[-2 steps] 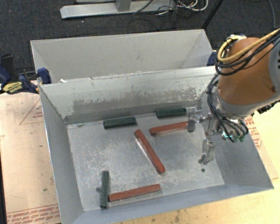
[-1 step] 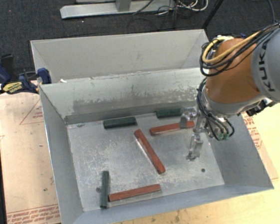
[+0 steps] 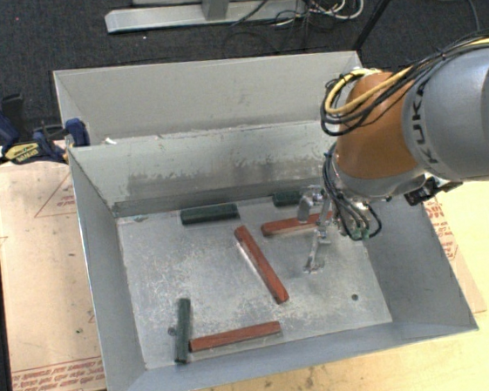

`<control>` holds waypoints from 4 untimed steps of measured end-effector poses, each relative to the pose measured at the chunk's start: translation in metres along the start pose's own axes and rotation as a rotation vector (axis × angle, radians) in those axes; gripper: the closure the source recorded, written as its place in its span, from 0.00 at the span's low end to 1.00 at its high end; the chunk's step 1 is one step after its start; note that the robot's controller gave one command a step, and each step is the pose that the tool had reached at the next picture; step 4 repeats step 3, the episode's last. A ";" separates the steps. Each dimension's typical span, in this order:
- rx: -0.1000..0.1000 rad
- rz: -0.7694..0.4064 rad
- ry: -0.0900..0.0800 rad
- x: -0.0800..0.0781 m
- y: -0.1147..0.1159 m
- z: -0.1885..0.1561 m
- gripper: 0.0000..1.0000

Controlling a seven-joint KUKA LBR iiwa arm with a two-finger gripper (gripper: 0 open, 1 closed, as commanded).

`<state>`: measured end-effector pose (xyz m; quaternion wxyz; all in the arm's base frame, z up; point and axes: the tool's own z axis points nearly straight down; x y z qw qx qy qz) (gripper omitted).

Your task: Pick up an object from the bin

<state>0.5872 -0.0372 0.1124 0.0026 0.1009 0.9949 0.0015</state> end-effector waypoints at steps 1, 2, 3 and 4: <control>0.002 -0.160 0.002 -0.036 -0.003 0.039 1.00; 0.002 -0.161 0.002 -0.036 -0.003 0.039 1.00; 0.002 -0.185 0.000 -0.051 0.007 -0.108 1.00; 0.002 -0.185 0.000 -0.051 0.007 -0.108 1.00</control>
Offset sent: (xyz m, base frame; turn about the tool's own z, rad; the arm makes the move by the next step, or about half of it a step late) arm 0.0000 0.0000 0.0000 0.0000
